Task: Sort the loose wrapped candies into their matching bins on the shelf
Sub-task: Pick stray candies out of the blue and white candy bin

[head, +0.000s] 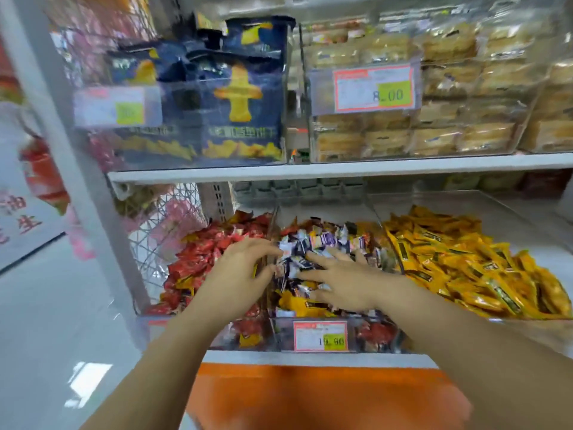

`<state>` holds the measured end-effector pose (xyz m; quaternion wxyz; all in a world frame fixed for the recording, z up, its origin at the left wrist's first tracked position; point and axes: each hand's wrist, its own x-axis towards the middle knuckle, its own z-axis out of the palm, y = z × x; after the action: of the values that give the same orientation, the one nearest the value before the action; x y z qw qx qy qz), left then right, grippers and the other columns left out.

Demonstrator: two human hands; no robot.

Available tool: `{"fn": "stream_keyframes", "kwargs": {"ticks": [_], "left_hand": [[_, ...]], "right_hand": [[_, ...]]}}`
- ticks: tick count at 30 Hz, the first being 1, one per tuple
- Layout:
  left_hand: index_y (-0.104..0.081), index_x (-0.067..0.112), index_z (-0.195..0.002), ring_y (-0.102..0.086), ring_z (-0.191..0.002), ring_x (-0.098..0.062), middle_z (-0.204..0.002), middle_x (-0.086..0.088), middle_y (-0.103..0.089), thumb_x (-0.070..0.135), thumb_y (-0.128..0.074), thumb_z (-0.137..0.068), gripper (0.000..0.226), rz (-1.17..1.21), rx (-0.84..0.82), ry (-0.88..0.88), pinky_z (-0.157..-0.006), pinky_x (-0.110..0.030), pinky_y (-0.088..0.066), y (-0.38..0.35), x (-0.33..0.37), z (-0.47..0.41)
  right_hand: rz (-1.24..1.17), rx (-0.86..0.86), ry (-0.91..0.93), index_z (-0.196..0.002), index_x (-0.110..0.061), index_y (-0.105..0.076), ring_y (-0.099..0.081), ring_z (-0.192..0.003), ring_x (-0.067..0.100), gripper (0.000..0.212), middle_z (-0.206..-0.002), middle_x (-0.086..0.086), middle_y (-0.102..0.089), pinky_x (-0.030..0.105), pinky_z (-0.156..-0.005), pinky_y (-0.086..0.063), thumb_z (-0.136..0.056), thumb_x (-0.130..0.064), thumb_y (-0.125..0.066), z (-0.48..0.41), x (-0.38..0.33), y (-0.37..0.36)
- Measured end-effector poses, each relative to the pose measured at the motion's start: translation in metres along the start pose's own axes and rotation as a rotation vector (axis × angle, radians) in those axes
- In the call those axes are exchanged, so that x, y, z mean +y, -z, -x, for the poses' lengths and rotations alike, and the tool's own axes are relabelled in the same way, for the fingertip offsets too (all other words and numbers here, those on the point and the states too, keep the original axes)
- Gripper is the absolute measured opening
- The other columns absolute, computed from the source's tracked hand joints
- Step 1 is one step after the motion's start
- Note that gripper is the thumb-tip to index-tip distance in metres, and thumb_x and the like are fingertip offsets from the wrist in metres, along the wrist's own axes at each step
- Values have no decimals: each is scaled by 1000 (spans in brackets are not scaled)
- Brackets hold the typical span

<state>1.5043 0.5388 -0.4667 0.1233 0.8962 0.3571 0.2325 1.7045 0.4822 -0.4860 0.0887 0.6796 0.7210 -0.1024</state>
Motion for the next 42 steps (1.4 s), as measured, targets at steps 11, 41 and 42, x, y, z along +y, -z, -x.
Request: {"fn": "stream_keyframes", "kwargs": {"ticks": [11, 41, 42], "left_hand": [[-61, 30, -120, -40, -116, 3, -123, 20, -44, 26, -51, -96, 26, 193, 44, -7, -99, -13, -24, -17, -27, -15], [-60, 46, -114, 0, -145, -15, -151, 14, -24, 48, -56, -89, 26, -51, -199, -15, -115, -56, 5, -12, -5, -7], [-62, 45, -111, 6, -145, -15, -152, 14, -22, 52, -57, -87, 26, -93, -244, -26, -112, -60, 11, -15, 1, -5]], "right_hand": [[91, 42, -81, -145, -49, -13, -7, -144, 32, 54, -159, 5, -7, 51, -115, -17, -94, -60, -27, -66, 40, 25], [105, 488, -275, -121, -37, -56, -44, -118, 19, 43, -117, -6, -63, 37, -103, -26, -82, -55, -60, 10, 7, 31], [93, 497, -289, -121, -37, -57, -45, -118, 19, 43, -117, -6, -63, 37, -103, -26, -82, -55, -60, 17, 7, 31]]}}
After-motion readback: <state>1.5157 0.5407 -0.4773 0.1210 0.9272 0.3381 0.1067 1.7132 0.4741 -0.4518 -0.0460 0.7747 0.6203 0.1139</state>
